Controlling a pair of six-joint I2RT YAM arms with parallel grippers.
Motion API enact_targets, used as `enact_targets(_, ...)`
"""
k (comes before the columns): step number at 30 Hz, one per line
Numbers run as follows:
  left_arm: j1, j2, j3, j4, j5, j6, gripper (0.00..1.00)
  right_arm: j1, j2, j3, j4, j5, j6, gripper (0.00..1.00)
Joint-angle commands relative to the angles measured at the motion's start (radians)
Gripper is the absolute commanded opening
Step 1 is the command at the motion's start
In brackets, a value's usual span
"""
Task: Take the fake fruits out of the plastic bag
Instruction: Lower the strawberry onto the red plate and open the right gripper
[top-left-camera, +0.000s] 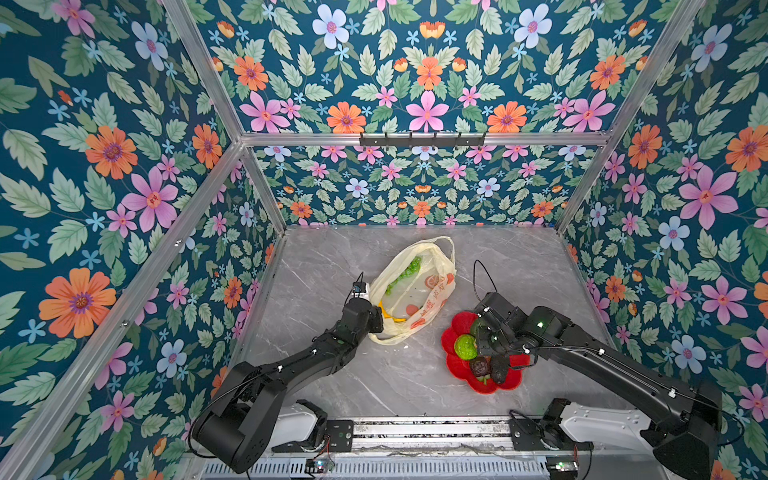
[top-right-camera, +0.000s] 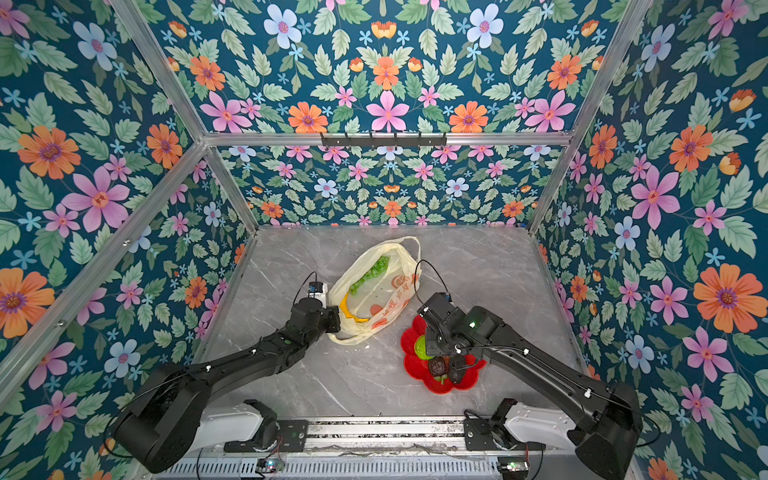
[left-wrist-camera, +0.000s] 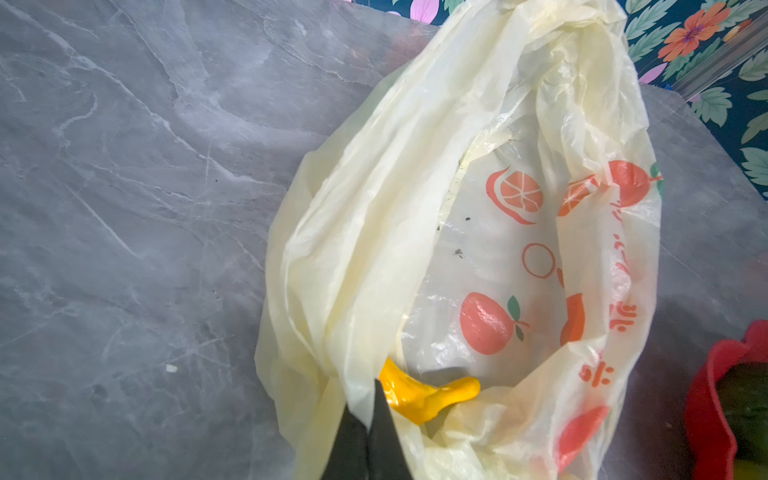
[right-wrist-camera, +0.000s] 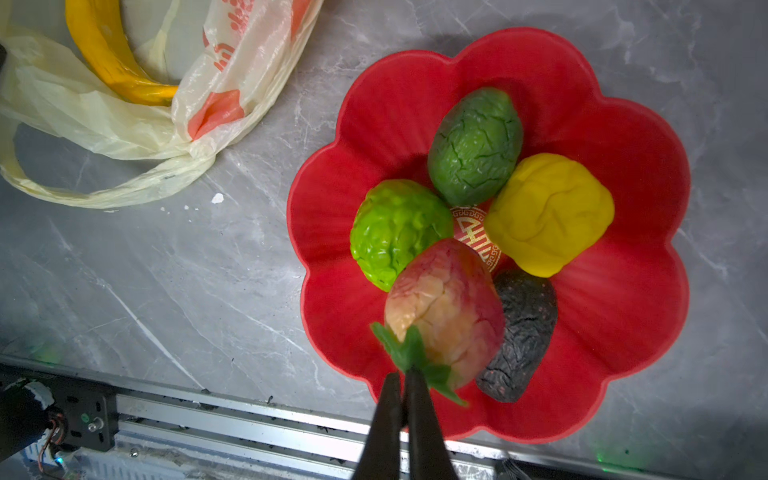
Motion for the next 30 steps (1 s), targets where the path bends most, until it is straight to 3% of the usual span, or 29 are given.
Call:
enact_targets(1, -0.001, -0.001, 0.006, 0.013, -0.004, 0.016, 0.01, -0.009, -0.011, -0.021, 0.01, -0.007, 0.031, 0.0)
enact_targets(14, -0.002, -0.001, 0.006, 0.012, 0.002, 0.017, 0.01, -0.079, -0.028, -0.106, 0.089, -0.057, 0.024, 0.0)
enact_targets(23, -0.002, 0.003, 0.006, 0.011, 0.005, 0.019, 0.01, -0.184, -0.035, -0.157, 0.184, -0.173, -0.019, 0.0)
enact_targets(30, -0.002, 0.005, 0.006, 0.012, 0.006, 0.02, 0.01, -0.213, -0.011, -0.164, 0.199, -0.165, -0.019, 0.02)
